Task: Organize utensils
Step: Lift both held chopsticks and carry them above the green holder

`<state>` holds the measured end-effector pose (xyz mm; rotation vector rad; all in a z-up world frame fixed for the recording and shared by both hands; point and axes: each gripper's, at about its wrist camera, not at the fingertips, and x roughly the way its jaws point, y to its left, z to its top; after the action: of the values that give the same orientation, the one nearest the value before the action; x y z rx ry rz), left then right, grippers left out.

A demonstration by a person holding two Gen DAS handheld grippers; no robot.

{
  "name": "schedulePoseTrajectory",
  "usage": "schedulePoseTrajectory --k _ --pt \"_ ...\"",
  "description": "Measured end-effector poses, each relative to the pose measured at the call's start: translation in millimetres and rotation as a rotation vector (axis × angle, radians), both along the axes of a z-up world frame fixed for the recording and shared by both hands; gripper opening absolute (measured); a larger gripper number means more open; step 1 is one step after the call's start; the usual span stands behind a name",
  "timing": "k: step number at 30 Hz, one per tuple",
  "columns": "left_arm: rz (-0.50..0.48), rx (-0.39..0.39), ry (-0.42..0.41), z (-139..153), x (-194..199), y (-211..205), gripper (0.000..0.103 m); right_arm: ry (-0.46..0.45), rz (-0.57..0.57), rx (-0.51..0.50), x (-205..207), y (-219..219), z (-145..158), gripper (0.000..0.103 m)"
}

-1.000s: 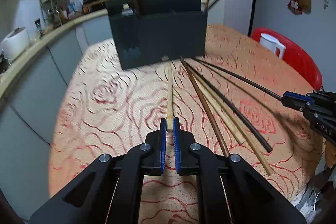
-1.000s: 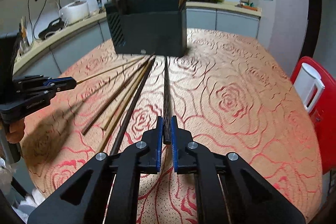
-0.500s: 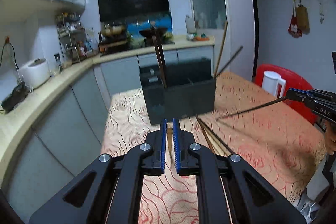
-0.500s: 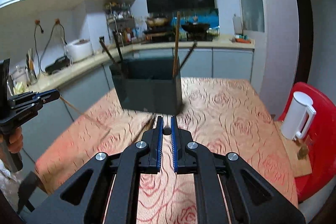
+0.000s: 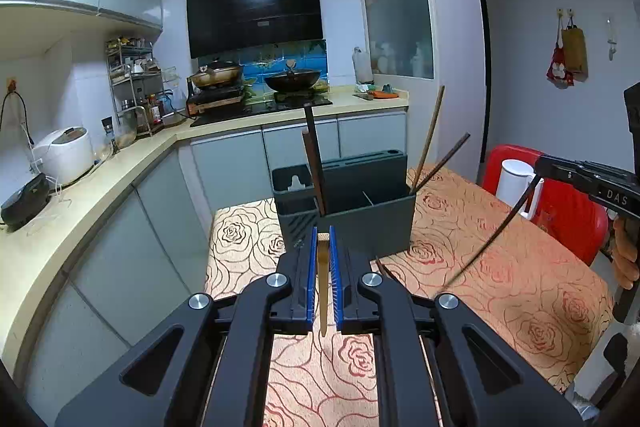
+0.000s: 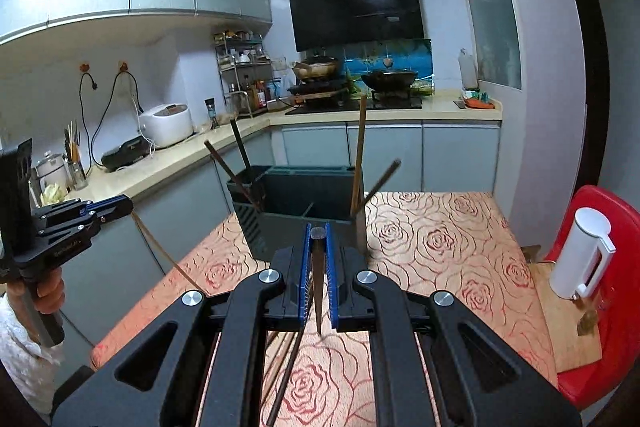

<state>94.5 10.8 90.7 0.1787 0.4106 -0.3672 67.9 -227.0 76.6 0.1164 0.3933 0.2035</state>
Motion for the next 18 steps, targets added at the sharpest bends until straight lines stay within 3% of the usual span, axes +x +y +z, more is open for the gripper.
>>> schedulePoseTrajectory --k 18 --pt "-0.094 -0.024 -0.007 79.0 45.0 -37.4 0.006 -0.098 0.028 -0.035 41.4 4.8 94.7 0.008"
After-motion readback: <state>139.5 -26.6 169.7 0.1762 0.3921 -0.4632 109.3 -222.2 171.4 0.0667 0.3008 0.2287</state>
